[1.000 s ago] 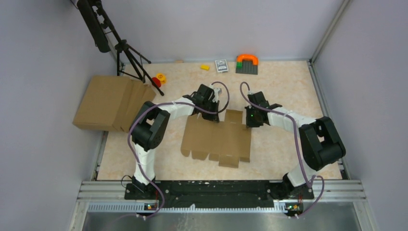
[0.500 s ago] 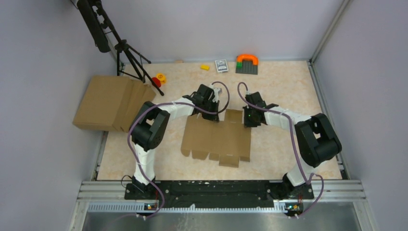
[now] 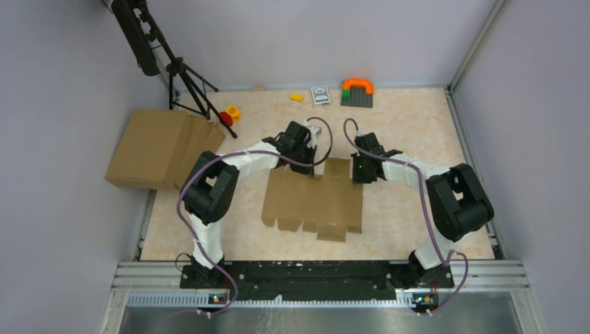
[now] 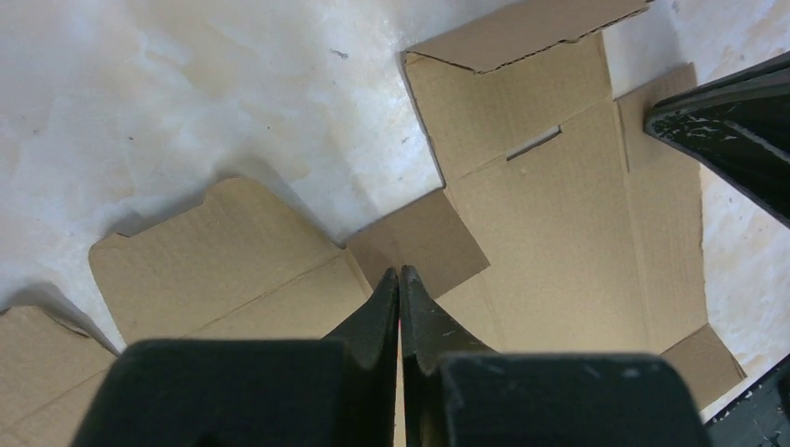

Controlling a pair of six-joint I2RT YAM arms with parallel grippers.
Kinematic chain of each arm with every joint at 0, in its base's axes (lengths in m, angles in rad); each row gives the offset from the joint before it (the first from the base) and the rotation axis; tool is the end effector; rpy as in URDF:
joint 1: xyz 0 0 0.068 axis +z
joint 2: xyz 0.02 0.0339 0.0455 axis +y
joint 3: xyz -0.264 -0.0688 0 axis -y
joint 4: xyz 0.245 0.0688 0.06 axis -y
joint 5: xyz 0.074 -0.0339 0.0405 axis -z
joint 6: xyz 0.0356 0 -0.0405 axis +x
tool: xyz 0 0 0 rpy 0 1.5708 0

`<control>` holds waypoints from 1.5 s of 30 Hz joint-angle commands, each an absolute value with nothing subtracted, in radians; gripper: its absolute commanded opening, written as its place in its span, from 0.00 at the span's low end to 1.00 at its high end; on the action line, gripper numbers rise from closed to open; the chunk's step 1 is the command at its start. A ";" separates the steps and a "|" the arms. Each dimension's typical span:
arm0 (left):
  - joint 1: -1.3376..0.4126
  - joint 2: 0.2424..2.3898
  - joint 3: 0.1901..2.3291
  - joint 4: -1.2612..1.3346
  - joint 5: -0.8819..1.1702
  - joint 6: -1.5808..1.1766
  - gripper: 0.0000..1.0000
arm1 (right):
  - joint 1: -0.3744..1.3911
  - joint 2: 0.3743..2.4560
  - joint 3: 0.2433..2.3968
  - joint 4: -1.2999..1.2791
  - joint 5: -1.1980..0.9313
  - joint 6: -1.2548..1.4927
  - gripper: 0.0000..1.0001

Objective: Fold the paper box

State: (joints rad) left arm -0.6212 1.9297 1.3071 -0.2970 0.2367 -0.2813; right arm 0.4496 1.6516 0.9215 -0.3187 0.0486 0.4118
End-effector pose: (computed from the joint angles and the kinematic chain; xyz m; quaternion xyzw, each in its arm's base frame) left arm 0.3306 -0.2469 0.1802 0.1964 0.9209 -0.2392 0.2371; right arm 0.2876 0.1369 0.1630 -0.0120 0.9658 0.0864 0.2442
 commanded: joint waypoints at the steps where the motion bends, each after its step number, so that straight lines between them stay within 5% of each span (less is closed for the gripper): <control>1: -0.625 1.977 1.332 -0.315 0.240 -0.265 0.00 | 0.460 1.674 0.906 -0.338 0.047 0.404 0.00; 18: -0.658 2.050 1.334 -0.388 0.140 -0.283 0.00 | 0.460 1.604 1.010 -0.423 0.071 0.397 0.00; 33: -0.658 1.977 1.339 -0.389 0.163 -0.279 0.00 | 0.460 1.688 0.856 -0.302 0.062 0.423 0.00; 41: -0.670 1.674 1.230 -0.443 0.104 -0.279 0.32 | 0.460 1.683 0.888 -0.324 0.064 0.400 0.00; 45: -0.719 1.528 1.141 -0.499 0.055 -0.297 0.31 | 0.460 1.688 0.888 -0.314 0.057 0.397 0.00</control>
